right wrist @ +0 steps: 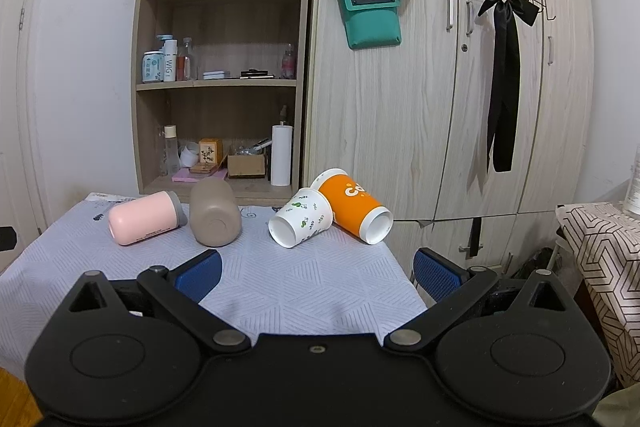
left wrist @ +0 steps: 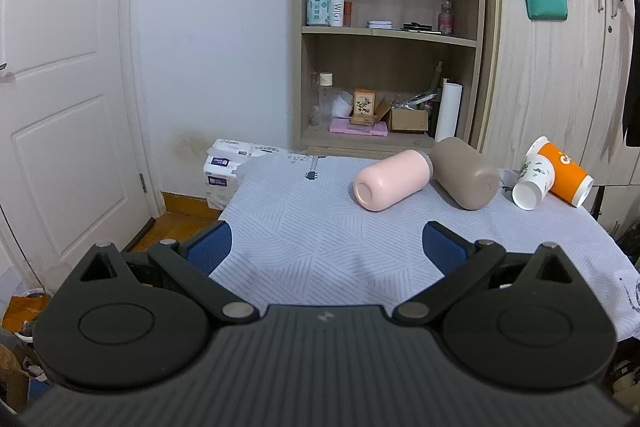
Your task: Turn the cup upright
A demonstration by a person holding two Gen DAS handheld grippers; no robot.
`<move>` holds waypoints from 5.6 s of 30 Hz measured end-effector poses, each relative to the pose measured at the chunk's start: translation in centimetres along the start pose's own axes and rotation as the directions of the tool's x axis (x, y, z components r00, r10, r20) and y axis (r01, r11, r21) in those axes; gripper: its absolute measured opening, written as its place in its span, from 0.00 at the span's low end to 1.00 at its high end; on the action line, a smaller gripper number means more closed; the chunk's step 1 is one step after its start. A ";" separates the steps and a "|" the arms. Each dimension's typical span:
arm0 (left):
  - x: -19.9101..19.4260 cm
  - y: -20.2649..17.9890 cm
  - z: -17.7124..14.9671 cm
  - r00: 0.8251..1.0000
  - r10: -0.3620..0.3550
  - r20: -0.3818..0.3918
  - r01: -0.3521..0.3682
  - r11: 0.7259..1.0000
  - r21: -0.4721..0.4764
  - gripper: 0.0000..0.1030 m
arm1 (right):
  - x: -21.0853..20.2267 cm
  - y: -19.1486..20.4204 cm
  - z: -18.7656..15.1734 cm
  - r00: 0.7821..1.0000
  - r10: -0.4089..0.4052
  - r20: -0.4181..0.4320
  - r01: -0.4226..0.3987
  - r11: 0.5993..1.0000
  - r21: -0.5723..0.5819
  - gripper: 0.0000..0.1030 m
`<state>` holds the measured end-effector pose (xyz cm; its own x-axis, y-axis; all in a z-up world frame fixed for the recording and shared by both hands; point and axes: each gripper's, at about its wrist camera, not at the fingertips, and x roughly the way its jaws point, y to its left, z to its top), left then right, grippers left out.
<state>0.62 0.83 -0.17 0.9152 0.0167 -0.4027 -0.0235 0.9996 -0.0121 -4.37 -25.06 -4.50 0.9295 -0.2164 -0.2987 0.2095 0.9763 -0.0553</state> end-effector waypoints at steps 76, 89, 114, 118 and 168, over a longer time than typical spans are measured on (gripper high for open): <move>13.6 -7.7 5.4 0.966 -0.132 -0.221 0.115 0.989 -0.088 1.00 | 15.6 2.5 4.0 0.821 0.538 -0.190 -0.563 0.818 -0.119 0.99; 20.1 -6.9 4.7 0.915 -0.254 -0.312 0.133 0.923 -0.360 0.99 | 22.9 6.8 4.2 0.810 0.530 -0.252 -0.582 0.779 -0.231 0.97; 21.3 -6.5 4.3 0.892 -0.335 -0.304 0.204 0.897 -0.391 1.00 | 27.6 8.4 3.4 0.839 0.444 -0.316 -0.505 0.851 -0.143 0.80; 21.3 -6.7 4.1 0.882 -0.349 -0.317 0.207 0.890 -0.406 1.00 | 26.8 8.3 3.2 0.837 0.441 -0.323 -0.500 0.857 -0.126 0.80; 21.7 -6.9 0.1 0.640 -0.683 -0.351 0.441 0.701 -0.561 0.71 | 20.2 2.7 1.6 0.543 0.689 -0.480 -0.710 0.682 0.177 0.91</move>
<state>20.66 -5.72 -8.69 0.4606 -0.6796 -0.5710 0.1613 0.6966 -0.6991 15.44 -26.81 -9.15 0.5030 0.5607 -0.6578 -0.4633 0.8174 0.3425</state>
